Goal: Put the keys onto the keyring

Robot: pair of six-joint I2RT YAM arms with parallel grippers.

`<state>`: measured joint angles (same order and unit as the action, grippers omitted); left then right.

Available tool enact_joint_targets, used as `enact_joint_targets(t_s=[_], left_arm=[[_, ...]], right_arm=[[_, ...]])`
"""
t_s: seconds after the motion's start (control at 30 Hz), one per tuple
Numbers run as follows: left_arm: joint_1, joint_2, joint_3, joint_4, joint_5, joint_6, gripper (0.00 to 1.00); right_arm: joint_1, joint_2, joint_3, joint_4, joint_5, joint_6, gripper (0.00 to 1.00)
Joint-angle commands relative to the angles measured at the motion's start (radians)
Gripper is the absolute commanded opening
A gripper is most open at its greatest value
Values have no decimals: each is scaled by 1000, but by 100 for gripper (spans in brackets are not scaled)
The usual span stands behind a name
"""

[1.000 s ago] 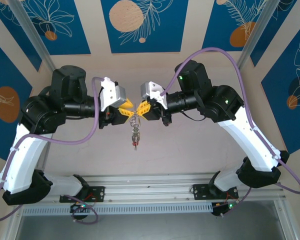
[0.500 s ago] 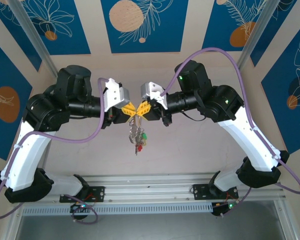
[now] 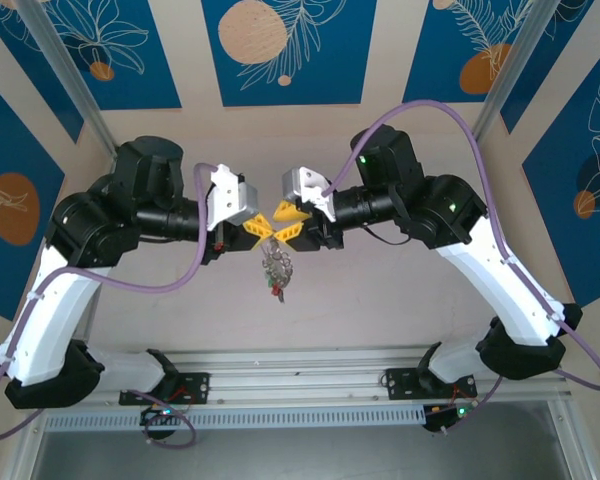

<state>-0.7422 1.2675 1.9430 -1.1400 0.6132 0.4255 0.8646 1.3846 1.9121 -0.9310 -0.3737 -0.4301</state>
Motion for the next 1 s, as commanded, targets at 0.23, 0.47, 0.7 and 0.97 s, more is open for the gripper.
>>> enact_joint_targets(t_s=[0.23,0.47,0.7,0.97], left_arm=[[-10,-66,-38,134,122,-10,0],[-10,-74,-39,141,131,-11,0],[-9,-73,-39,148,142,-8,0],[-10,-65,-33,149,157,-11,0]], right_arm=[[-24,-107,-122,102,-93,70,17],[-26,-115,-127,104,-177,56,21],[-26,-139,-170,169,-238,80,26],[-26,-125,-175,193,-252,96,22]])
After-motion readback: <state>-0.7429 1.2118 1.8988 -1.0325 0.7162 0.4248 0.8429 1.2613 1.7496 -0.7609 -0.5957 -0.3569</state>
